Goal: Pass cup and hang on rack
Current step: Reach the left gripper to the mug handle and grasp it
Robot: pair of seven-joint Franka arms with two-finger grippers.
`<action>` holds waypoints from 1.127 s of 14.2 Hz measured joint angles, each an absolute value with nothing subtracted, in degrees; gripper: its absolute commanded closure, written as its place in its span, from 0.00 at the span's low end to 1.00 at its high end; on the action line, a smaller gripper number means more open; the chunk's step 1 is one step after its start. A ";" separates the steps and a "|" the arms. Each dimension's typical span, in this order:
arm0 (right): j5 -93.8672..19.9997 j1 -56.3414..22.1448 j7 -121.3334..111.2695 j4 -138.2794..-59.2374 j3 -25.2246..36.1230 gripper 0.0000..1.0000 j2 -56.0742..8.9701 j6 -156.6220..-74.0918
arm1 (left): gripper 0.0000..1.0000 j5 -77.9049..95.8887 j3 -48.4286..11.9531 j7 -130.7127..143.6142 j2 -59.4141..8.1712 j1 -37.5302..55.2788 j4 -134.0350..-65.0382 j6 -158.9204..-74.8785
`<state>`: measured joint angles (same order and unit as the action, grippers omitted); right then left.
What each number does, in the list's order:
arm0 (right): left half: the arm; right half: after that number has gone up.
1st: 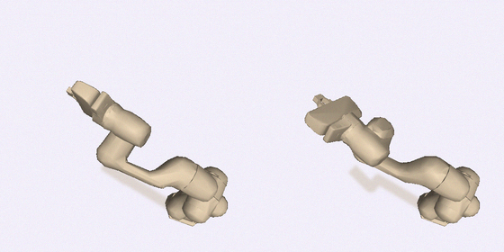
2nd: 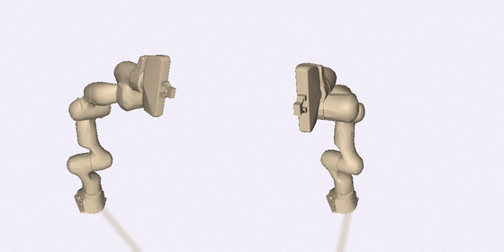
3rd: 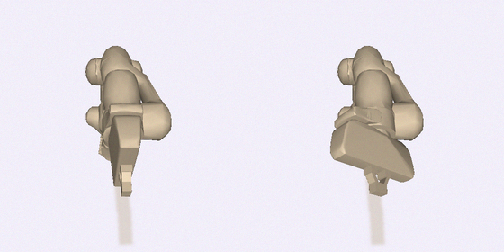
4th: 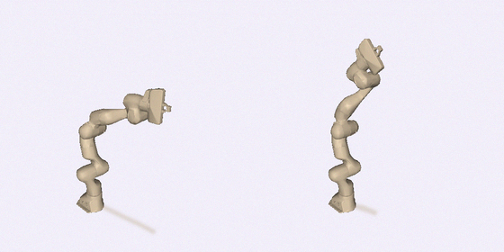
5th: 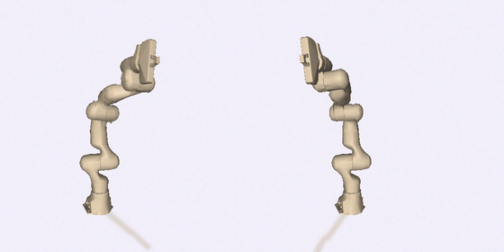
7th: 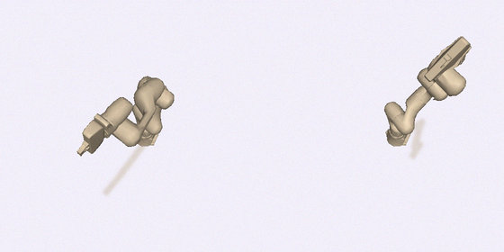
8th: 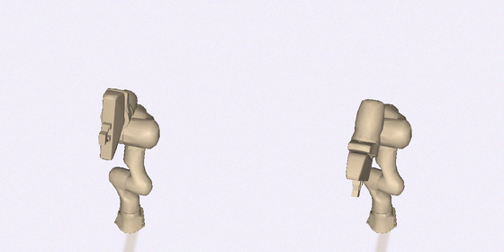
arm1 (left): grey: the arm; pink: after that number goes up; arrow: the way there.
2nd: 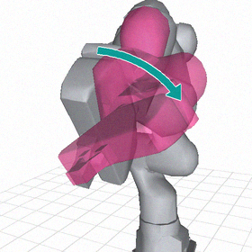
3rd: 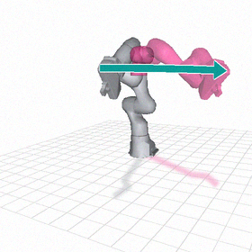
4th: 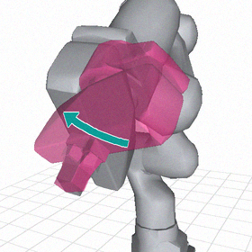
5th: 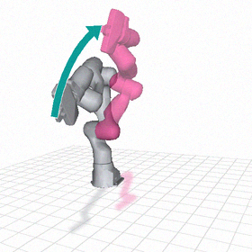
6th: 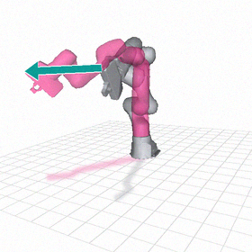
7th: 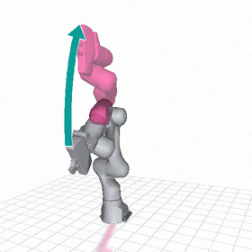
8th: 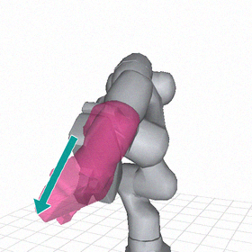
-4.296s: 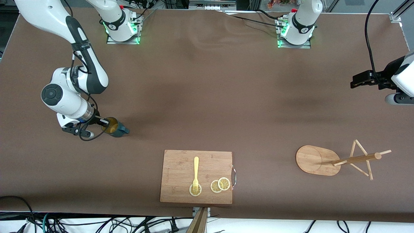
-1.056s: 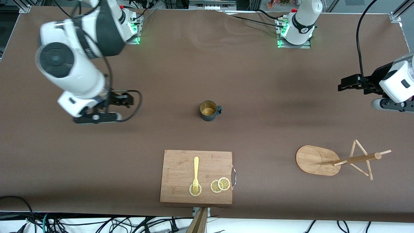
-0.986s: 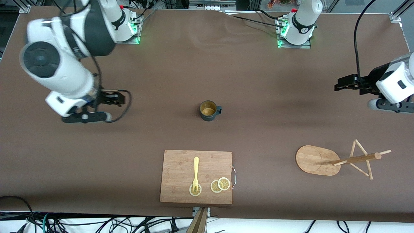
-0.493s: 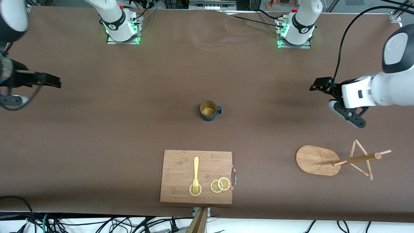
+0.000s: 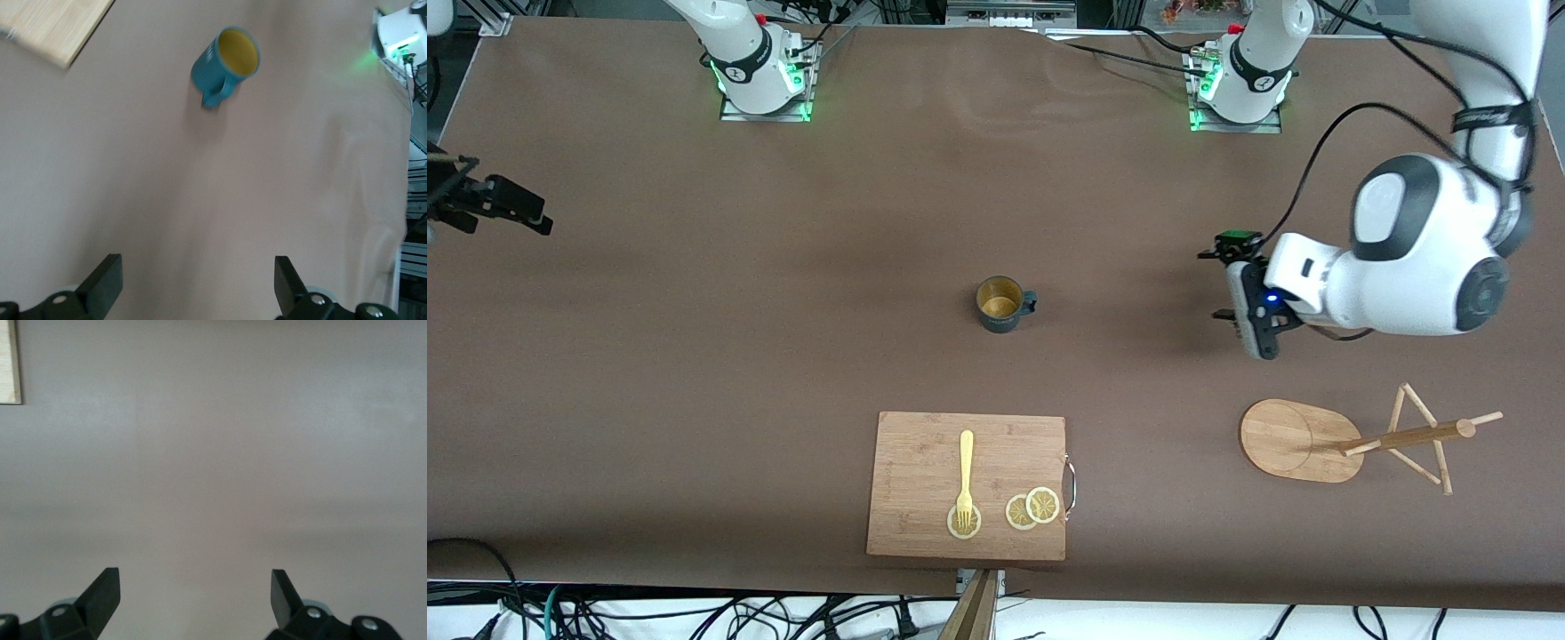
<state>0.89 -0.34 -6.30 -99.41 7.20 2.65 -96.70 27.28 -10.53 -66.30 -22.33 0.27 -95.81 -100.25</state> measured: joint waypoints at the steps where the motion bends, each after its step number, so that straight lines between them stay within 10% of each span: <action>1: 0.90 -0.33 -6.30 -99.38 7.16 0.00 3.36 -94.61 | 0.00 30.44 -11.07 -71.70 -22.85 0.42 -98.24 -104.49; 16: -3.31 -0.28 -6.16 -95.50 5.47 0.00 0.56 -91.33 | 0.00 78.77 -17.61 -119.46 -29.88 5.19 -116.93 -131.90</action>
<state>-3.31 -0.28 -6.16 -95.50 5.47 0.56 -91.33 78.77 -17.61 -119.46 -29.88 5.19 -116.93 -131.90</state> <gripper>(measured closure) 0.000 0.000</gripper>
